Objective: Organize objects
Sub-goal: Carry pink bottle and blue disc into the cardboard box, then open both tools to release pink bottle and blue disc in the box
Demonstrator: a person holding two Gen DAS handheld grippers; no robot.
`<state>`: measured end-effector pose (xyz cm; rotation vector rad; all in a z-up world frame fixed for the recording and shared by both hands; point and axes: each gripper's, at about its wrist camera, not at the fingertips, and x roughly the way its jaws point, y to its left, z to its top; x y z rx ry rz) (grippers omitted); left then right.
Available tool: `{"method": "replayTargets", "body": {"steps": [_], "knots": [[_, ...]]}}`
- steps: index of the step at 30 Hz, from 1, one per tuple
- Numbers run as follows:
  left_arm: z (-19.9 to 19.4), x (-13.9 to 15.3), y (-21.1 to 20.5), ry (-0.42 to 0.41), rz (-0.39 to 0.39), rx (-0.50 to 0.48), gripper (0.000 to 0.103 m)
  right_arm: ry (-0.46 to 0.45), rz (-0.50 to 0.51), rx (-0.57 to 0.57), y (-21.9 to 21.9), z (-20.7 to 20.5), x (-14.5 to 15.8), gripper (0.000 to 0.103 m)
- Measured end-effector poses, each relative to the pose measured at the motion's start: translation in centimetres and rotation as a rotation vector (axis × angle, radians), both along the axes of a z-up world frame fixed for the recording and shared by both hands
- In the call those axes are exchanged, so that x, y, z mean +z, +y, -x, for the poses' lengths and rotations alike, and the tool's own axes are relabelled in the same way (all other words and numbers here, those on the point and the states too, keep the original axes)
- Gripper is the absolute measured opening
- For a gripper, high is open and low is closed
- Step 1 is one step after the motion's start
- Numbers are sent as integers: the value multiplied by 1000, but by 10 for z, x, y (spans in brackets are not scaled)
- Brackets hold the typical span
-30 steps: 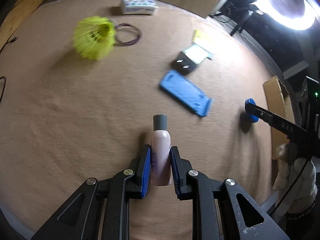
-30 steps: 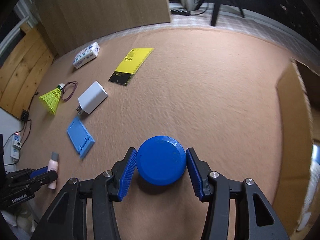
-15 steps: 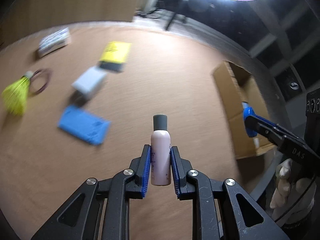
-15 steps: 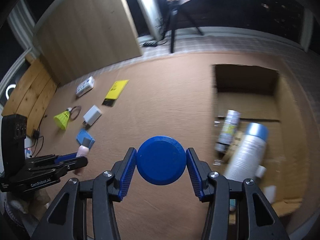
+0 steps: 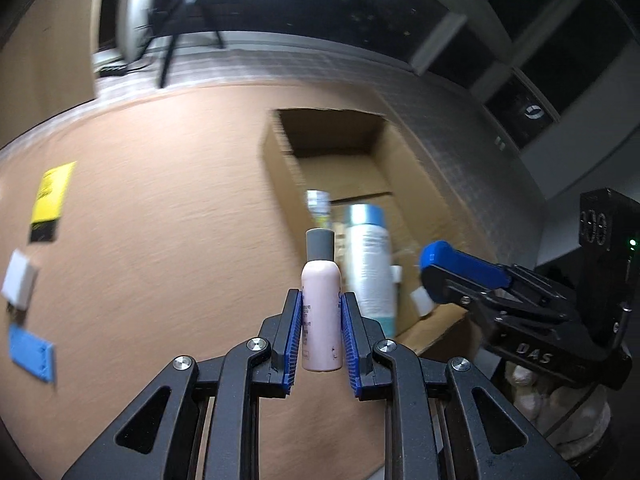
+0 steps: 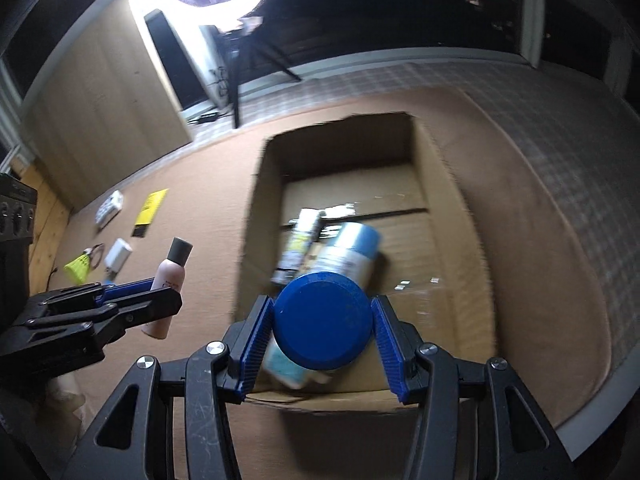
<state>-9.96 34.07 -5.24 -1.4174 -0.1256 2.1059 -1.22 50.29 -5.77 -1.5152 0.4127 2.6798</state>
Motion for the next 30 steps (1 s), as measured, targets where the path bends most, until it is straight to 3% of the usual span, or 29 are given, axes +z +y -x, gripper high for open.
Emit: {"method": "replayTargets", "body": {"steps": [5, 13, 16, 18, 30], "knots": [[0, -2, 33, -5, 9, -45, 21, -2, -5, -33, 18, -2, -4, 47], [2, -1, 50, 3, 13, -68, 21, -13, -15, -40, 27, 2, -8, 47], [0, 1, 47, 9, 5, -74, 25, -20, -27, -46, 27, 4, -8, 49], [-1, 3, 44, 17, 3, -63, 35, -20, -31, -52, 27, 3, -8, 50], [-7, 13, -1, 44, 19, 4, 35, 13, -8, -22, 7, 3, 5, 50]]}}
